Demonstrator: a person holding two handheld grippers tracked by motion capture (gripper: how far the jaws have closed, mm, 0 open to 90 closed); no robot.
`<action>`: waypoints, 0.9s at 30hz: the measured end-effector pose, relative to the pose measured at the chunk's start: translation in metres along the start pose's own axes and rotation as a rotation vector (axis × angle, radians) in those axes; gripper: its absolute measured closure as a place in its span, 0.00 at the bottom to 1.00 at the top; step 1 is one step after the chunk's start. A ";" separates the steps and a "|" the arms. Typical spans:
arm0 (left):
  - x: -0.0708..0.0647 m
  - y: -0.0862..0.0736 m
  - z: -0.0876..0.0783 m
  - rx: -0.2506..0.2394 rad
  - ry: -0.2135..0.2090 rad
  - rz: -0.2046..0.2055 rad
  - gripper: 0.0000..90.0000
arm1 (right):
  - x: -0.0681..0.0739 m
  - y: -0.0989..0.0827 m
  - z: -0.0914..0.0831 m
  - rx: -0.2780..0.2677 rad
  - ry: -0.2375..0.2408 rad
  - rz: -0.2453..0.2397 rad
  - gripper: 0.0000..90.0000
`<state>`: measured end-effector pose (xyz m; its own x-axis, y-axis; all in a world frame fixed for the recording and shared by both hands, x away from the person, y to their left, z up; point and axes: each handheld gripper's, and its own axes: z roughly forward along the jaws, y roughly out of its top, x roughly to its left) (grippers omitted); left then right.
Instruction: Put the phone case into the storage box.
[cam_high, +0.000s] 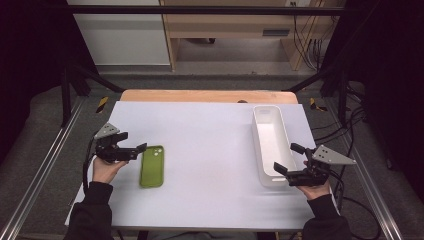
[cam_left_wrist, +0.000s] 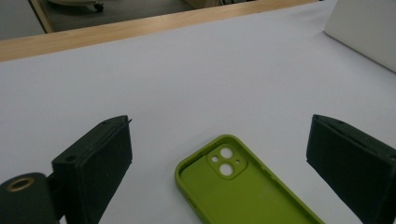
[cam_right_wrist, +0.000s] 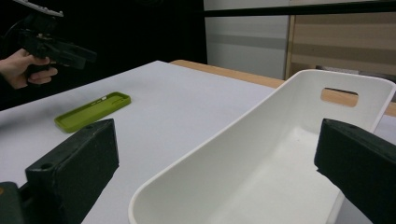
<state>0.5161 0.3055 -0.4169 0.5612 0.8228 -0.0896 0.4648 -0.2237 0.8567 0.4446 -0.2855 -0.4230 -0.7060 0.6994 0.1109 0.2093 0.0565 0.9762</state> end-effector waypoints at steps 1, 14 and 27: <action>0.003 -0.003 0.002 0.014 0.000 -0.005 0.11 | 0.000 0.000 0.000 0.001 0.000 0.000 0.00; 0.012 -0.016 0.010 0.062 0.035 -0.038 0.39 | 0.000 0.000 0.000 -0.001 0.000 0.000 0.00; 0.014 -0.023 0.019 0.144 0.080 -0.042 0.65 | 0.000 0.000 0.000 0.003 -0.002 -0.001 0.00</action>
<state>0.5262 0.3125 -0.4475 0.4857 0.8706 -0.0781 0.5830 -0.2561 0.7710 0.4447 -0.2856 -0.4228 -0.7052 0.7005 0.1095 0.2106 0.0594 0.9758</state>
